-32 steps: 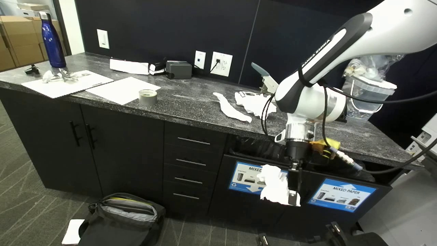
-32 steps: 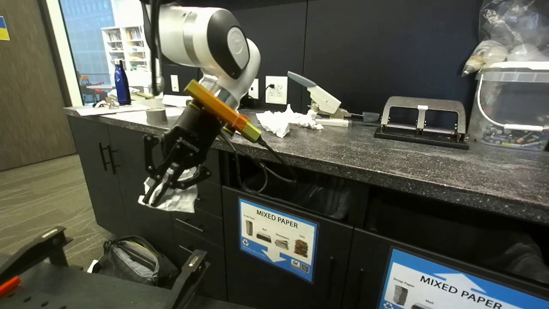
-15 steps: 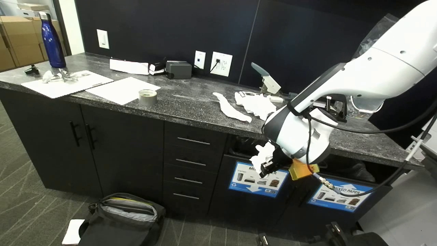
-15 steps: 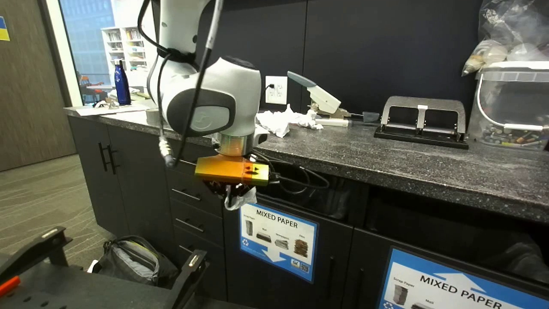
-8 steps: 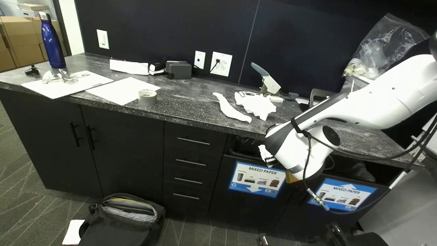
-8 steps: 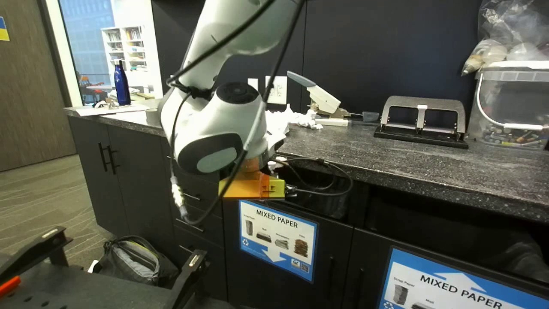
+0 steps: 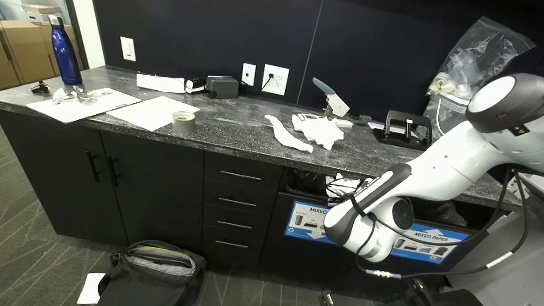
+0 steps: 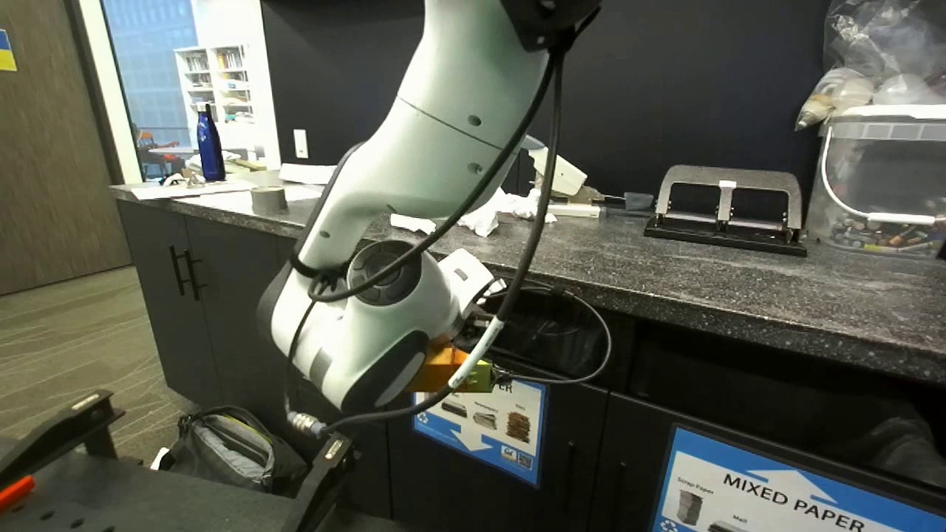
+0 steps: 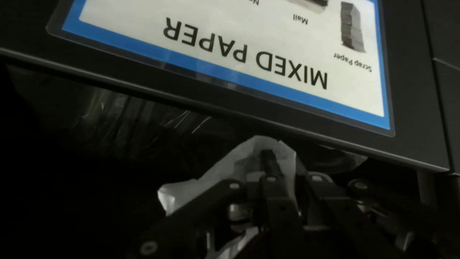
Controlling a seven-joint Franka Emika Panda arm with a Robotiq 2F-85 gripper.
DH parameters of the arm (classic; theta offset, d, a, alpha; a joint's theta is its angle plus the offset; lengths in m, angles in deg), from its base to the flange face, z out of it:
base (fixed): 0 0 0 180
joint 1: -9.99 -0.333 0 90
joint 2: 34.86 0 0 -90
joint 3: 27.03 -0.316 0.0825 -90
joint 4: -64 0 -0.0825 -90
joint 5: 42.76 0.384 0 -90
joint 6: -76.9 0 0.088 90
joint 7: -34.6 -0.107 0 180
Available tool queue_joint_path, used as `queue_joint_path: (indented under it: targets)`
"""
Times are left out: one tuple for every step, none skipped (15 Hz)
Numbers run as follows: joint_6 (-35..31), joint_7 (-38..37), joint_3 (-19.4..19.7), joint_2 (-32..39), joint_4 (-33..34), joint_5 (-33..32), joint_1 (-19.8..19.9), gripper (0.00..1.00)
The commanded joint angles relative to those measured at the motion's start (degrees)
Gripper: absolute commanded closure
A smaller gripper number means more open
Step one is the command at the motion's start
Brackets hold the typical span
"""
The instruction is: Put all the white pieces of papers in the left bin
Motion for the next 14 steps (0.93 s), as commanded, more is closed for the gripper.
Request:
queue_joint_path:
  targets:
    - [-4.0, -1.7, -0.7, 5.9, 11.7, -1.6, -0.8, 0.89]
    - [-3.0, -2.4, -0.2, 6.8, 15.3, -1.5, -2.1, 0.89]
    - [-5.7, -3.6, 0.7, 8.3, 16.5, -1.5, -4.1, 0.89]
    - [-8.7, -4.9, 1.5, 8.5, 16.4, -1.2, -5.6, 0.89]
    - [-2.8, -0.8, -2.8, 10.7, 23.3, -2.3, -1.7, 0.89]
    - [-2.8, -0.7, -2.8, 12.5, 25.4, -2.8, -1.9, 0.89]
    - [-9.8, -15.1, 10.3, 9.4, 23.8, -0.7, -14.7, 0.89]
    - [-2.6, -0.8, -2.7, 15.1, 30.3, -3.0, -2.9, 0.89]
    - [-2.6, -1.8, -0.8, 16.0, 32.2, -2.7, -4.6, 0.89]
    - [-9.7, -15.6, 12.2, 12.8, 29.3, 0.6, -16.7, 0.89]
    - [-2.8, -2.5, -0.5, 16.7, 34.0, -1.9, -5.8, 0.64]
    - [-2.8, -3.4, 2.1, 18.0, 35.6, -1.4, -8.0, 0.62]
    - [-8.1, -15.8, 14.0, 15.0, 32.6, 2.2, -18.3, 0.56]
    - [-3.3, -5.4, 3.9, 15.9, 32.3, 0.4, -9.7, 0.47]
